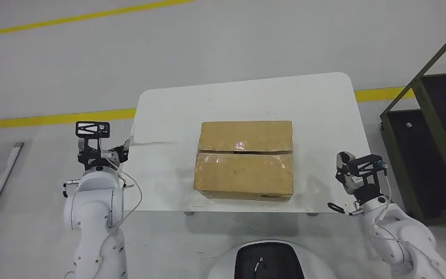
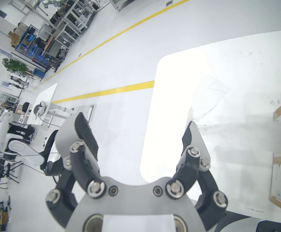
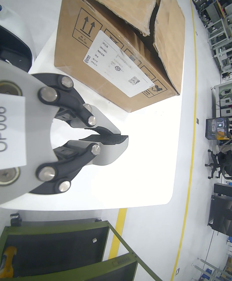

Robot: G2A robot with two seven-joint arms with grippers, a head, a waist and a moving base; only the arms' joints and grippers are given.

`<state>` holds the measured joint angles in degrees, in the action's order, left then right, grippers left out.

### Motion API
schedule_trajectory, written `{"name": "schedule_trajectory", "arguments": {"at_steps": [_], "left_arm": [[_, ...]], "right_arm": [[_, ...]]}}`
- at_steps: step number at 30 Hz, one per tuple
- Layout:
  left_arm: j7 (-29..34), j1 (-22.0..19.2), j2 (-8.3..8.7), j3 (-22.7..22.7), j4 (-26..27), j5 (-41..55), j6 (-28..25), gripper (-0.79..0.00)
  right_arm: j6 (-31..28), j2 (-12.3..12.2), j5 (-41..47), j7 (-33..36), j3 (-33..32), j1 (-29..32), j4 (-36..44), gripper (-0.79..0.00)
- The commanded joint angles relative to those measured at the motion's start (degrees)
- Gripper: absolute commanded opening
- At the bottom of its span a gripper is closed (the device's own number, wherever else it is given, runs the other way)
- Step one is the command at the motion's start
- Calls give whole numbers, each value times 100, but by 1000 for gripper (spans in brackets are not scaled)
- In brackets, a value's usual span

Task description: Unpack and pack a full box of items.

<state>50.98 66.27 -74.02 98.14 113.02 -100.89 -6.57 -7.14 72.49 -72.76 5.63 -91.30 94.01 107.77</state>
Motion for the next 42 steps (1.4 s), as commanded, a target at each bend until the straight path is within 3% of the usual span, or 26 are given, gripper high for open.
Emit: {"name": "schedule_trajectory", "arguments": {"at_steps": [1,11,18,24,29,42], "left_arm": [[-105,-3,3,56,48,111,20,0],[-548,37,-47,166,32,1249,576,0],[-734,93,-42,289,21,1781,614,0],[-903,71,-23,289,-15,2083,443,0],[-1056,57,-11,314,-56,2366,403,0],[-1016,42,72,505,33,2443,273,0]], "right_arm": [[8,-1,0,3,-2,7,10,-785],[3,-3,103,37,4,-30,45,-785],[-552,9,1315,53,-35,-129,403,-785],[-995,-2,966,252,469,-332,787,-785],[-1131,6,363,438,1058,-543,633,-785],[-622,47,-132,851,1571,-989,83,-785]]}}
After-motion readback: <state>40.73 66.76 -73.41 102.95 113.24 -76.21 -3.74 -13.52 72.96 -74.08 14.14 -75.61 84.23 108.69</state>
